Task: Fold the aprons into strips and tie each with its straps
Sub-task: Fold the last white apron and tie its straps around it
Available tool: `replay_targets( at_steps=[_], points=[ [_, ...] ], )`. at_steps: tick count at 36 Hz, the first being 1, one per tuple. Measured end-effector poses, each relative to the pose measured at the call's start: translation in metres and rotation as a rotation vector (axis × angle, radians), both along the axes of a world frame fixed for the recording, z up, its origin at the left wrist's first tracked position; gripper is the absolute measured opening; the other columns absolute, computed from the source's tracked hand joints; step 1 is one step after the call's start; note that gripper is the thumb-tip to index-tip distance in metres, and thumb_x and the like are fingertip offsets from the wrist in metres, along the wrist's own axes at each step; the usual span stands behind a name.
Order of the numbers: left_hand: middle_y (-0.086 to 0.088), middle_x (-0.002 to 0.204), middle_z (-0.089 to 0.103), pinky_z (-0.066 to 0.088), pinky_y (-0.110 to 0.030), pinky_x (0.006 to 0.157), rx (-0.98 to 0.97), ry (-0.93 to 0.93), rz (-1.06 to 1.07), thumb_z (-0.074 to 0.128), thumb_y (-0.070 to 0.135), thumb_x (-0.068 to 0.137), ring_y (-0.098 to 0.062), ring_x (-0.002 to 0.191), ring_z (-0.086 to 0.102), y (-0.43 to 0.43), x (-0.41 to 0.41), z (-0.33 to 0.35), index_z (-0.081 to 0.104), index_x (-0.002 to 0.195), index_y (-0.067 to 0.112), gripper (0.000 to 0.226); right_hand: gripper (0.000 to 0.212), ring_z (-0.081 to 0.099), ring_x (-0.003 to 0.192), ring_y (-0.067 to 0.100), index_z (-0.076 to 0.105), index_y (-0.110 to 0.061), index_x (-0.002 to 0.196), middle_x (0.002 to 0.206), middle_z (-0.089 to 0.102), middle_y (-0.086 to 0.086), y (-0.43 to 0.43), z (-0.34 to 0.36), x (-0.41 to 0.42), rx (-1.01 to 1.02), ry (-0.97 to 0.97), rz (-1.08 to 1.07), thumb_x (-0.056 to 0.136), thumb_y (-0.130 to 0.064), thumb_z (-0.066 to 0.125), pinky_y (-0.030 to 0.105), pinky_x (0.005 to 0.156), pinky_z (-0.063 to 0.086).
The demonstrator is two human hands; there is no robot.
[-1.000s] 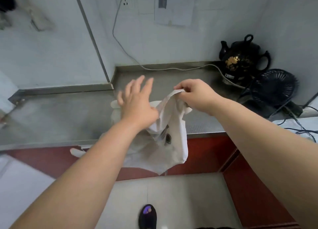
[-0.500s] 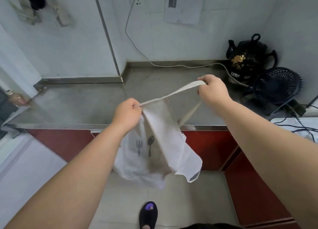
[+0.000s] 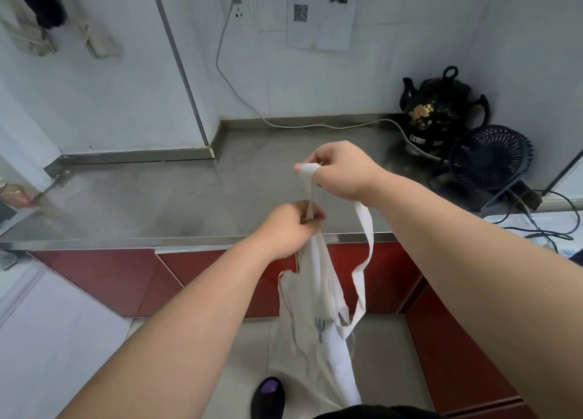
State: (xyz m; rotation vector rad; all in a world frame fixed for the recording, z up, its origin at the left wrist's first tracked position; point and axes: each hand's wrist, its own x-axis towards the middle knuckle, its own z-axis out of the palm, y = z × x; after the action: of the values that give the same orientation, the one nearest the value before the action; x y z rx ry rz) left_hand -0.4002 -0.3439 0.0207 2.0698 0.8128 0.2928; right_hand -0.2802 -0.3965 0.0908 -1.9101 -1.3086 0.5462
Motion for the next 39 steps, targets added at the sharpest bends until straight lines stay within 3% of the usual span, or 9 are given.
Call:
replay_targets(
  at_steps=[3,9,13,17,19,22,26,32,39],
  points=[
    [-0.006,0.108,0.066,0.041,-0.025,0.077,0.15,0.02,0.174,0.044,0.008,0.096,-0.024,0.103,0.058,0.008,0.01,-0.002,0.066,0.104,0.014,0.025,0.015,0.052,0.068,0.007,0.067,-0.014,0.095,0.072,0.055,-0.01,-0.004,-0.003,0.012,0.018,-0.117,-0.09,0.087,-0.026,0.062,0.012,0.054,0.037],
    [-0.008,0.102,0.061,0.039,-0.029,0.074,0.228,0.038,0.474,0.036,0.007,0.095,-0.027,0.096,0.055,0.036,0.012,0.01,0.061,0.106,0.008,0.027,0.042,0.049,0.118,0.029,0.05,-0.016,0.13,0.127,0.054,0.009,-0.021,-0.022,0.058,-0.067,-0.235,-0.489,0.088,-0.021,0.054,0.034,0.092,0.042],
    [-0.015,0.107,0.058,0.04,-0.033,0.079,0.223,0.078,0.51,0.033,0.011,0.096,-0.032,0.1,0.053,0.046,0.011,0.02,0.057,0.102,0.006,0.026,0.054,0.058,0.086,0.031,0.052,-0.004,0.107,0.088,0.056,0.011,-0.025,-0.029,0.068,-0.285,-0.031,-0.658,0.091,-0.055,0.042,0.03,0.064,0.041],
    [-0.008,0.092,0.057,0.042,-0.026,0.055,0.08,-0.098,0.515,0.034,0.011,0.096,-0.024,0.079,0.052,0.046,0.018,0.029,0.055,0.084,0.014,0.024,0.059,0.037,0.043,0.018,0.045,-0.008,0.071,0.058,0.042,0.007,-0.018,-0.032,0.057,-0.224,0.456,-0.488,0.092,-0.061,0.034,0.022,0.044,0.034],
    [-0.003,0.078,0.053,0.039,-0.019,0.043,-0.02,-0.202,0.52,0.035,0.012,0.097,-0.016,0.065,0.047,0.044,0.024,0.033,0.05,0.073,0.019,0.029,0.054,0.04,0.048,0.019,0.051,-0.009,0.074,0.063,0.048,0.007,-0.013,-0.039,0.047,-0.225,0.461,-0.296,0.09,-0.06,0.044,0.027,0.051,0.041],
    [-0.001,0.069,0.051,0.035,-0.024,0.052,-0.14,-0.305,0.526,0.038,0.018,0.097,-0.017,0.063,0.047,0.044,0.026,0.038,0.049,0.069,0.02,0.03,0.04,0.054,0.075,0.015,0.06,-0.013,0.102,0.089,0.057,0.001,-0.007,-0.052,0.024,-0.292,0.373,-0.038,0.082,-0.047,0.066,0.03,0.064,0.051],
    [-0.002,0.068,0.05,0.033,-0.026,0.056,-0.313,-0.424,0.506,0.042,0.023,0.098,-0.016,0.061,0.045,0.046,0.018,0.047,0.052,0.071,0.019,0.03,0.064,0.059,0.097,0.018,0.046,-0.016,0.135,0.123,0.058,0.006,0.005,-0.073,0.005,-0.405,0.182,0.107,0.078,-0.025,0.074,0.026,0.079,0.048],
    [0.0,0.068,0.05,0.034,-0.026,0.059,-0.397,-0.532,0.588,0.041,0.018,0.099,-0.013,0.063,0.046,0.057,-0.007,0.056,0.056,0.073,0.018,0.03,0.021,0.054,0.088,0.025,0.064,-0.014,0.103,0.098,0.061,0.009,0.015,-0.1,0.001,-0.48,-0.189,0.043,0.091,-0.025,0.052,0.022,0.071,0.037],
    [0.002,0.067,0.048,0.032,-0.029,0.057,0.067,-0.356,0.684,0.051,0.018,0.091,-0.014,0.061,0.041,0.079,-0.044,0.044,0.045,0.068,0.018,0.024,0.022,0.046,0.093,0.026,0.052,-0.008,0.11,0.118,0.048,0.021,0.037,-0.092,0.009,0.043,0.082,-0.349,0.1,-0.022,0.038,0.025,0.081,0.032]
  ],
)
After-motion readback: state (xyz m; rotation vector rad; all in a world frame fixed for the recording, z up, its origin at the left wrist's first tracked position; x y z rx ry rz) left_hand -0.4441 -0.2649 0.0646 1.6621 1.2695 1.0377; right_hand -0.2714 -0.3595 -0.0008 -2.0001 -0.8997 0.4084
